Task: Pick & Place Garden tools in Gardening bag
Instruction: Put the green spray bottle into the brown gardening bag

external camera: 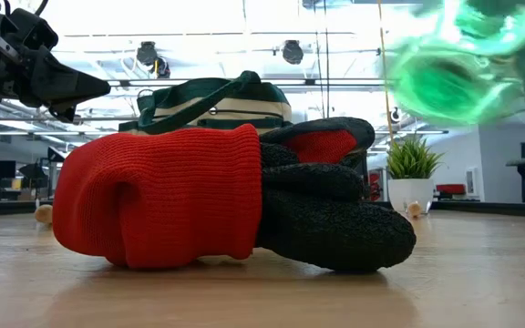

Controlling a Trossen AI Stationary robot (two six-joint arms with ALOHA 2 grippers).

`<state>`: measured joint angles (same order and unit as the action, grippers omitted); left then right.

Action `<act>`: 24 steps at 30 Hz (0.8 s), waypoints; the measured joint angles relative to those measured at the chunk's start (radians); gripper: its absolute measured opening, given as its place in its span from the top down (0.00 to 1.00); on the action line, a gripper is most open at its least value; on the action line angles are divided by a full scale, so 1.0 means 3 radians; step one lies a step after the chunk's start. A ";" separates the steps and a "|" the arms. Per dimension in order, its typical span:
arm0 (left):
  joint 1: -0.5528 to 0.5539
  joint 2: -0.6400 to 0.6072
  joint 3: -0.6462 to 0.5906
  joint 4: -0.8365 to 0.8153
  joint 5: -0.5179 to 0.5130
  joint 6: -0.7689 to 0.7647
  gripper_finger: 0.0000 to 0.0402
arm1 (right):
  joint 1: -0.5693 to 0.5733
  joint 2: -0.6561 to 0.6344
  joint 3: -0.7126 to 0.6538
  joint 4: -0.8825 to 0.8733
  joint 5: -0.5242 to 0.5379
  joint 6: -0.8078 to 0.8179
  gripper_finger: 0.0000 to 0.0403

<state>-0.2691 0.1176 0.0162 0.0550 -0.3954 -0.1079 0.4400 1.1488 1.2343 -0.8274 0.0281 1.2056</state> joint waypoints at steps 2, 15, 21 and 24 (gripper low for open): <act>0.0000 -0.0001 0.0000 0.0000 0.0000 0.0000 0.92 | -0.0110 0.0000 0.0000 0.0297 -0.0010 -0.0263 0.89; 0.0001 -0.0001 0.0000 0.0000 0.0001 0.0000 0.92 | -0.0656 0.0000 0.0001 0.1363 -0.0098 -0.1486 0.89; 0.0001 0.0000 0.0000 0.0000 0.0001 -0.0001 0.92 | -0.0867 0.0000 0.0001 0.1776 -0.0073 -0.2336 0.89; 0.0000 0.0000 0.0000 0.0001 0.0001 -0.0001 0.92 | -0.0929 0.0000 0.0001 0.1818 0.0043 -0.2788 0.89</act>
<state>-0.2691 0.1177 0.0162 0.0554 -0.3950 -0.1081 0.1614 1.1488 1.2346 -0.2819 0.0409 0.3691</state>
